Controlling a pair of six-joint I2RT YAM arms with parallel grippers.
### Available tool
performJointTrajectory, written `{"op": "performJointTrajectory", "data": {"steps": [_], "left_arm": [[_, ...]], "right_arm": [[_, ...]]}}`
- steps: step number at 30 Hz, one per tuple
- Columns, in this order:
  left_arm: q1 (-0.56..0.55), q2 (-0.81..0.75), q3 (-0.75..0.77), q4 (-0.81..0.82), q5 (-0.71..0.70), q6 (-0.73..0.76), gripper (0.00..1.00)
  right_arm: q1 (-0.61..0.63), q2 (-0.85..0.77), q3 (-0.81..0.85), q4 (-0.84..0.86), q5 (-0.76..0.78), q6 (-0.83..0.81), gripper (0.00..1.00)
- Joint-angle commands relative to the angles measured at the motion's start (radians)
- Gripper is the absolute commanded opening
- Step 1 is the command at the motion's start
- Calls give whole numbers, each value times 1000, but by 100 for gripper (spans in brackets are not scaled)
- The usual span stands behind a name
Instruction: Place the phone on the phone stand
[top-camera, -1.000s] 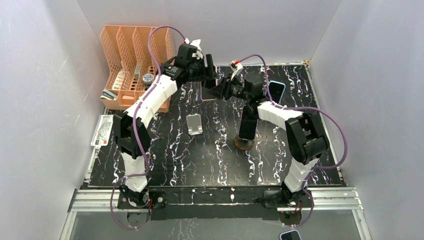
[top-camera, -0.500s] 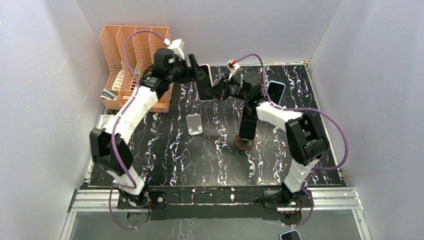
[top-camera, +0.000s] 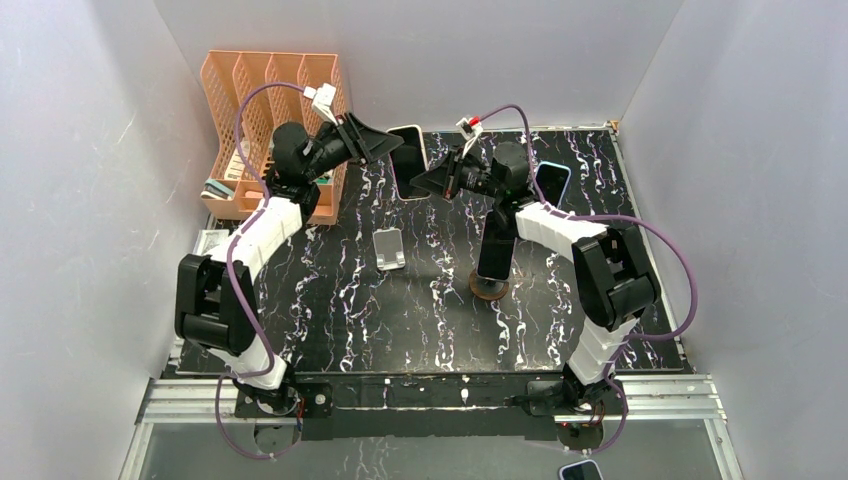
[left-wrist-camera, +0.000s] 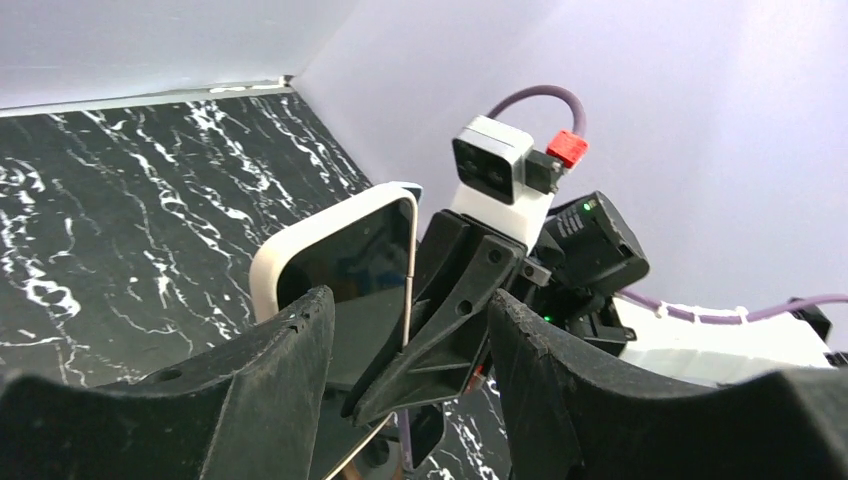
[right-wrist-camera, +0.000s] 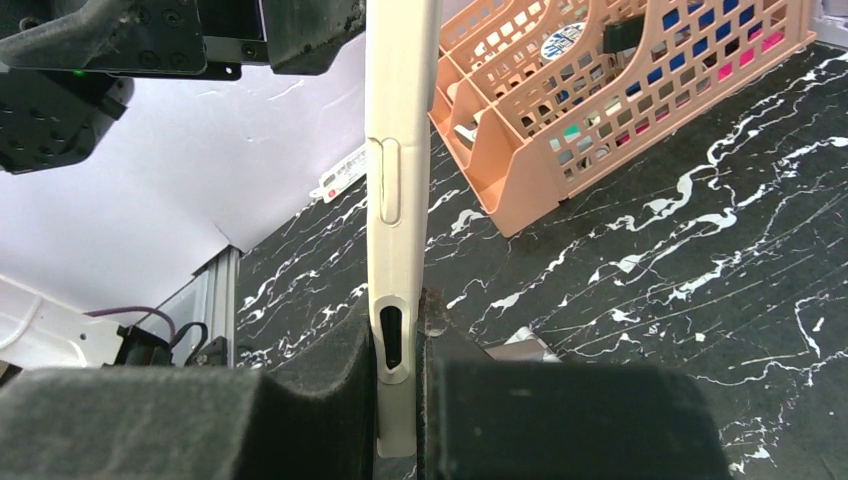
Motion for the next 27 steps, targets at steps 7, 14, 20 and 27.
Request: {"op": "performJointTrajectory", "data": {"steps": [7, 14, 20, 27], "left_arm": [[50, -69, -64, 163, 86, 26, 56], [71, -76, -94, 148, 89, 79, 58], [67, -40, -108, 192, 104, 67, 59], [53, -37, -123, 207, 78, 79, 58]], "right_arm": [[-6, -77, -21, 156, -34, 13, 1], [-9, -78, -11, 163, -57, 20, 1], [-8, -56, 4, 195, -90, 51, 1], [7, -37, 12, 242, -112, 93, 1]]}}
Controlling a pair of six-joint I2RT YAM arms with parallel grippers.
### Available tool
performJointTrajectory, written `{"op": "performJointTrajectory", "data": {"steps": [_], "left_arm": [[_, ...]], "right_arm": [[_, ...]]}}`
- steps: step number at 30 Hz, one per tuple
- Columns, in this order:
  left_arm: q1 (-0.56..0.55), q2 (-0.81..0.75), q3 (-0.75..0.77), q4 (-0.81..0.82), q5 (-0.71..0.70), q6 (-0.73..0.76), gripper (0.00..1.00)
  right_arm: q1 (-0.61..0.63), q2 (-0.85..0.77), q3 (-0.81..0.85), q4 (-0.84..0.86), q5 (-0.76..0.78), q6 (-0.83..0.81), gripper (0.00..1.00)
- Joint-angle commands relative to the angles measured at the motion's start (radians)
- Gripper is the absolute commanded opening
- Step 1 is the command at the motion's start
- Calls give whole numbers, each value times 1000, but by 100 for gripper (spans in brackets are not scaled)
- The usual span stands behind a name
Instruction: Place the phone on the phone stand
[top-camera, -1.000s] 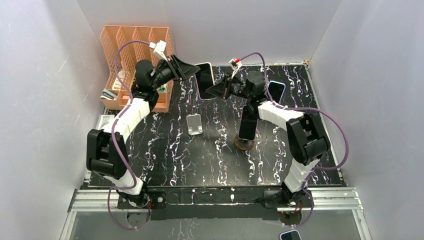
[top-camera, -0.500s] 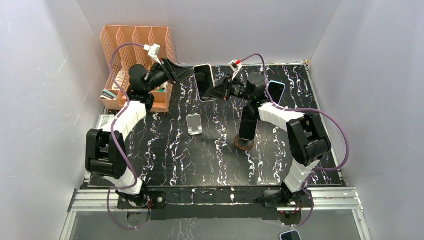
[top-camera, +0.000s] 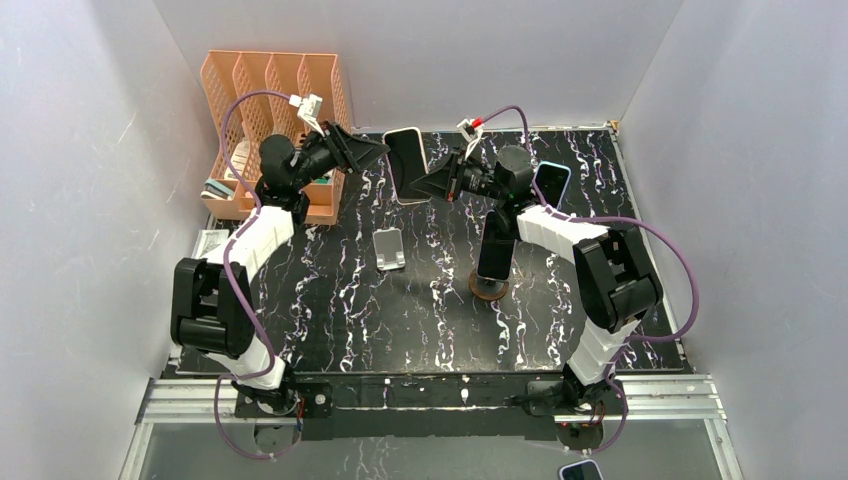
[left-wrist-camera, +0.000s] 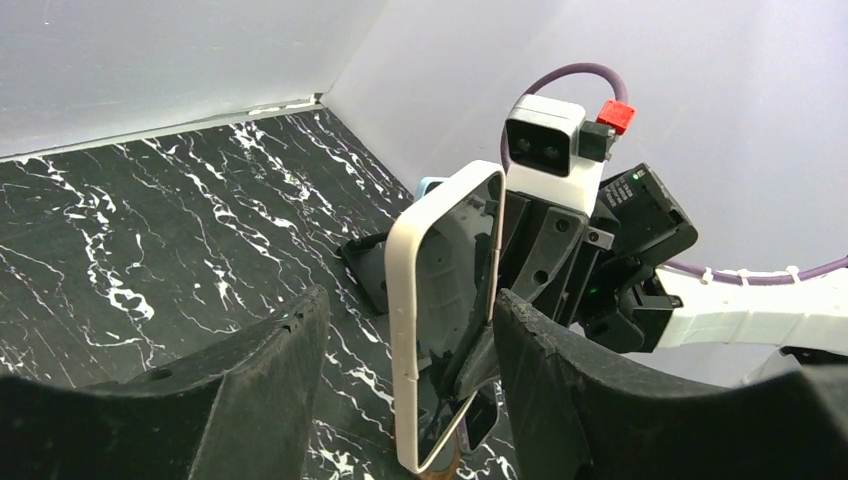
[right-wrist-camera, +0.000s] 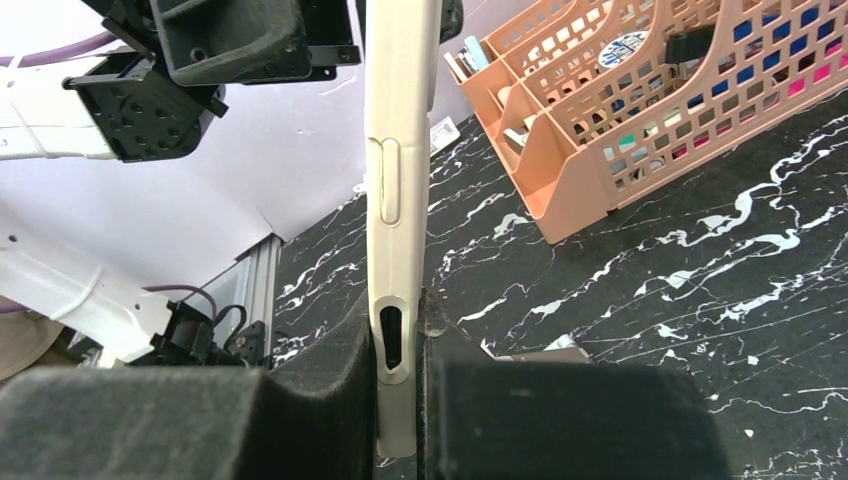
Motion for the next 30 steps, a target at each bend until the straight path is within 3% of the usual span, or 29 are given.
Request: {"op": "performJointTrajectory", "data": {"steps": [1, 7, 12, 16, 20, 30], "left_arm": [[-12, -13, -9, 51, 6, 17, 59], [-28, 9, -21, 165, 37, -46, 57], [-41, 20, -16, 225, 82, -88, 46], [-45, 26, -21, 245, 99, -102, 24], [-45, 22, -26, 247, 110, -98, 12], [-45, 43, -26, 316, 154, -140, 26]], "right_arm": [[12, -23, 48, 139, -34, 29, 1], [29, 6, 70, 153, -57, 49, 1], [48, 41, 87, 178, -67, 73, 1], [64, 53, 106, 171, -72, 71, 1], [65, 53, 107, 156, -73, 62, 1], [85, 90, 131, 161, -110, 74, 1]]}}
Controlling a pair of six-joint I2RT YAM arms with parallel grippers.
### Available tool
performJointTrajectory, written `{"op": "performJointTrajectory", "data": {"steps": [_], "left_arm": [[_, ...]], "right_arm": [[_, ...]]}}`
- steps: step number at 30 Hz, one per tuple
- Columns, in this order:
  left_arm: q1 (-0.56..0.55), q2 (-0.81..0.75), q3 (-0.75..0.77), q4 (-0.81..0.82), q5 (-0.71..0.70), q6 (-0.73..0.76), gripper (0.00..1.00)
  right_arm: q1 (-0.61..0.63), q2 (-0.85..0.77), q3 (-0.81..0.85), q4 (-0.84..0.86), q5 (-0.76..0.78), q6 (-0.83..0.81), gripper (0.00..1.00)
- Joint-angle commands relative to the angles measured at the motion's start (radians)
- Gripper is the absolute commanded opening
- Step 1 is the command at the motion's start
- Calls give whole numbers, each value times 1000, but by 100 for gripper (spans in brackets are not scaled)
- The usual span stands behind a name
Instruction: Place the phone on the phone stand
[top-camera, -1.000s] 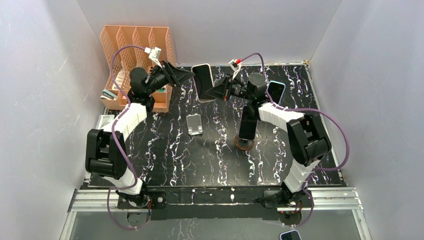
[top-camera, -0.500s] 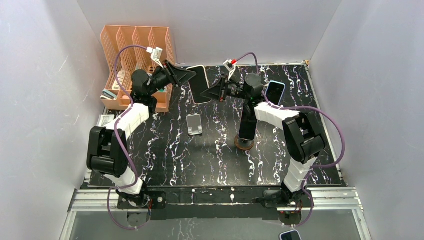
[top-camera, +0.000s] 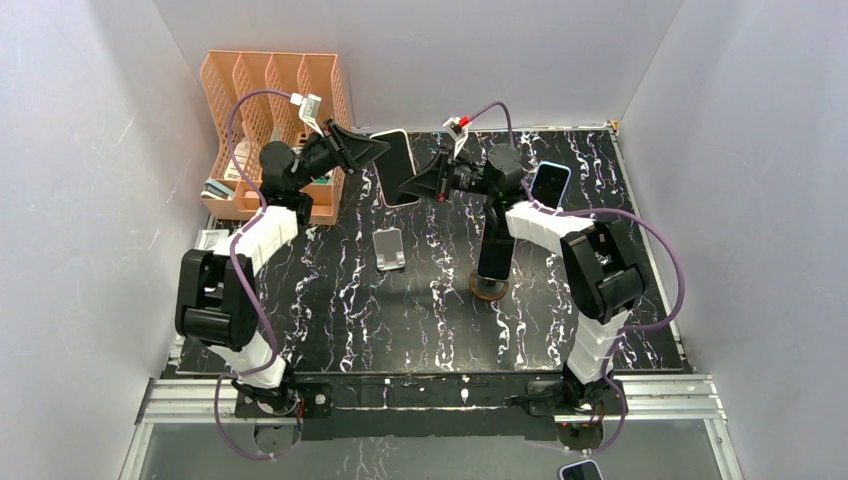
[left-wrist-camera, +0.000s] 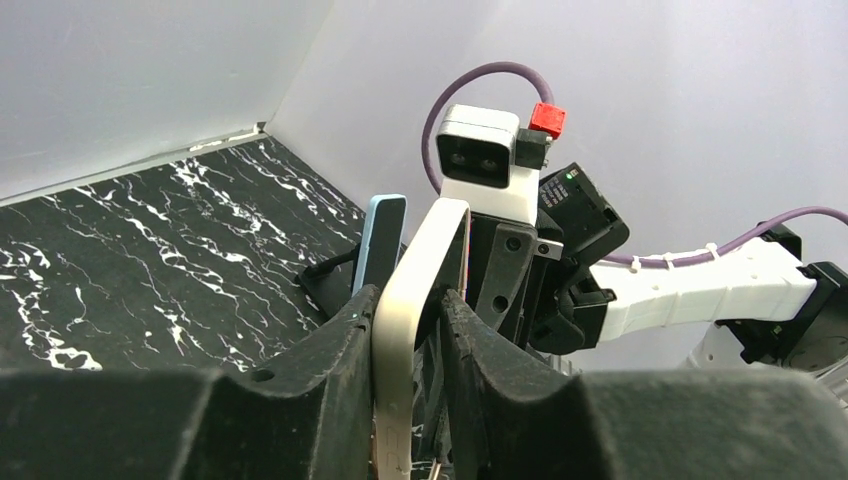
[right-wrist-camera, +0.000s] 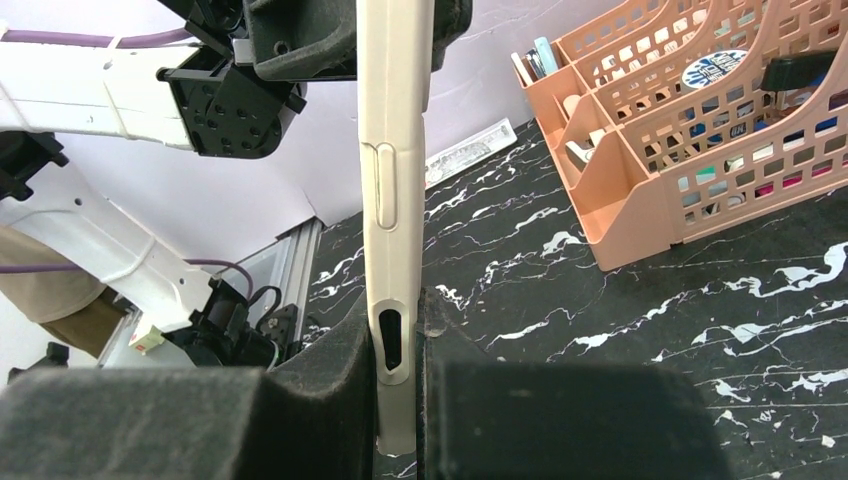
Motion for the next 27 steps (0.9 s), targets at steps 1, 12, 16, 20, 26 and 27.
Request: {"op": "performJointTrajectory", "data": {"steps": [1, 12, 16, 20, 26, 27], "left_arm": [[-33, 2, -9, 83, 80, -19, 27], [-33, 5, -19, 119, 71, -31, 0], [-33, -16, -43, 125, 73, -1, 0], [-33, -75, -107, 125, 87, 107, 0], [-33, -92, -158, 126, 105, 225, 0], [-33, -92, -167, 127, 100, 238, 0]], "right_arm": [[44, 20, 62, 56, -14, 9, 1], [56, 48, 77, 48, -38, 22, 1], [55, 46, 88, 1, -51, 9, 1], [48, 0, 119, -181, -21, -134, 28], [-60, -83, 151, -277, 22, -206, 79], [-91, -95, 151, -271, 27, -194, 85]]}}
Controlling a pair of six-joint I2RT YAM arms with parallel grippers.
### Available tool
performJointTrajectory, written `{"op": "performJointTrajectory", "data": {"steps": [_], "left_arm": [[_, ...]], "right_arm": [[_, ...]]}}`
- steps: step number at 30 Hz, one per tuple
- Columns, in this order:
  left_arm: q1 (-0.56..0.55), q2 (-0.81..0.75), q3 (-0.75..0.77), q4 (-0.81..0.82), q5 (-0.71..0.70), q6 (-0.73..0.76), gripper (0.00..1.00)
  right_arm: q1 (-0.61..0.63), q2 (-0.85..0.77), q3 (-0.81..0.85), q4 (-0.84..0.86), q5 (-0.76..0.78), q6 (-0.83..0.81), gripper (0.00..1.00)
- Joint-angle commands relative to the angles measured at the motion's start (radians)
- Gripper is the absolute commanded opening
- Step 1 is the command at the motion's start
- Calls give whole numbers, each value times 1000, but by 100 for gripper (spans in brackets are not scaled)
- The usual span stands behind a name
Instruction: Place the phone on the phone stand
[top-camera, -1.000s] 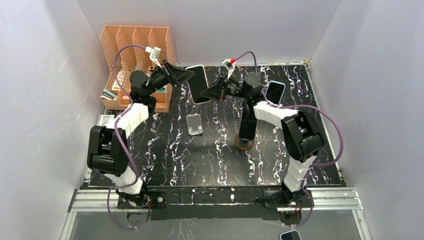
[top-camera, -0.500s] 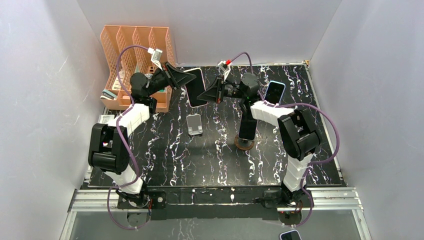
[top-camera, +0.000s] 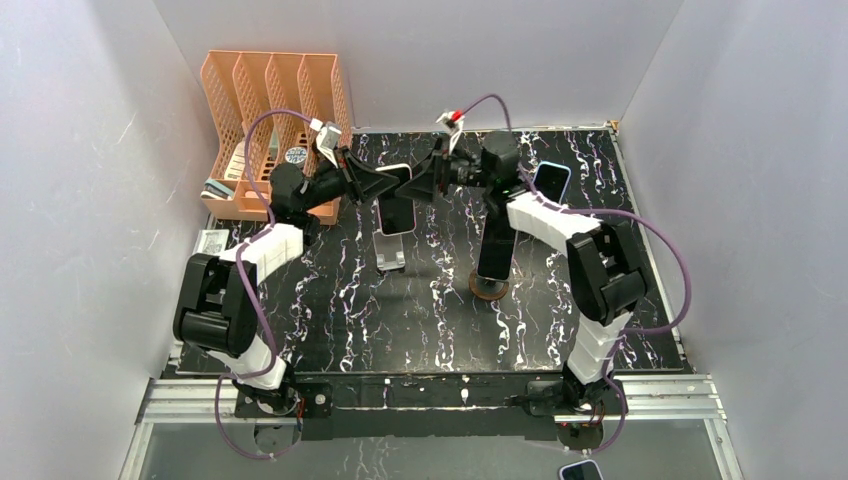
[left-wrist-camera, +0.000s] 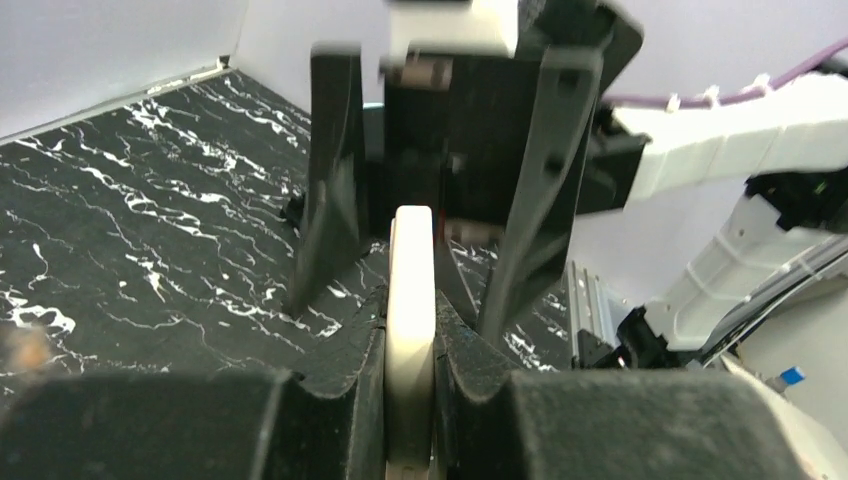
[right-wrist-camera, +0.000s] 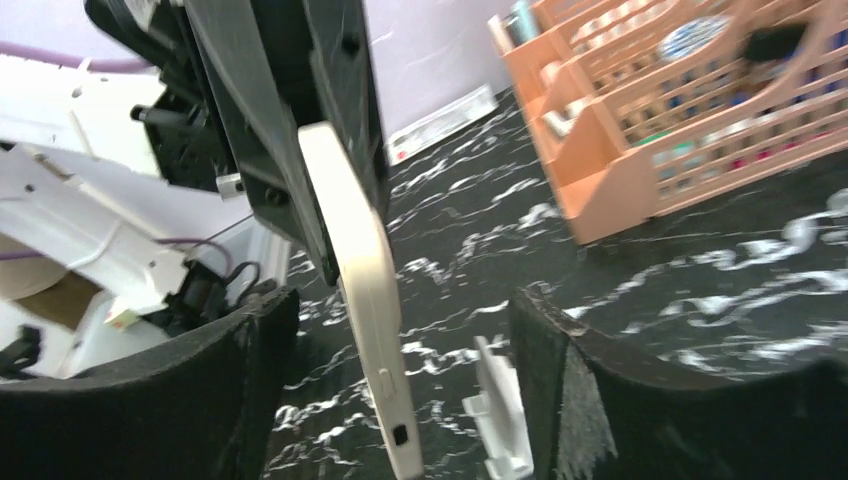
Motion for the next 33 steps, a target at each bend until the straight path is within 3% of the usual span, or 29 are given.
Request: {"op": "performJointTrajectory", "data": {"steps": [1, 8, 15, 19, 23, 28, 33], "left_arm": [[-5, -65, -23, 42, 1, 118, 0], [-9, -113, -114, 70, -40, 184, 0], [-49, -174, -253, 80, -72, 372, 0], [-62, -124, -256, 80, -58, 386, 0], [-66, -81, -298, 141, -165, 437, 0], [-60, -14, -321, 275, -237, 413, 0], [-36, 100, -292, 417, -217, 301, 0]], "right_arm": [[-141, -117, 62, -11, 53, -40, 88], [-305, -172, 44, 140, 7, 103, 92], [-321, -268, 111, 25, 6, 5, 92], [-344, -326, 122, -28, 10, -29, 92], [-349, -367, 93, -42, 9, -42, 92], [-349, -396, 44, -47, 26, -60, 92], [-350, -388, 43, -51, 20, -65, 92]]}}
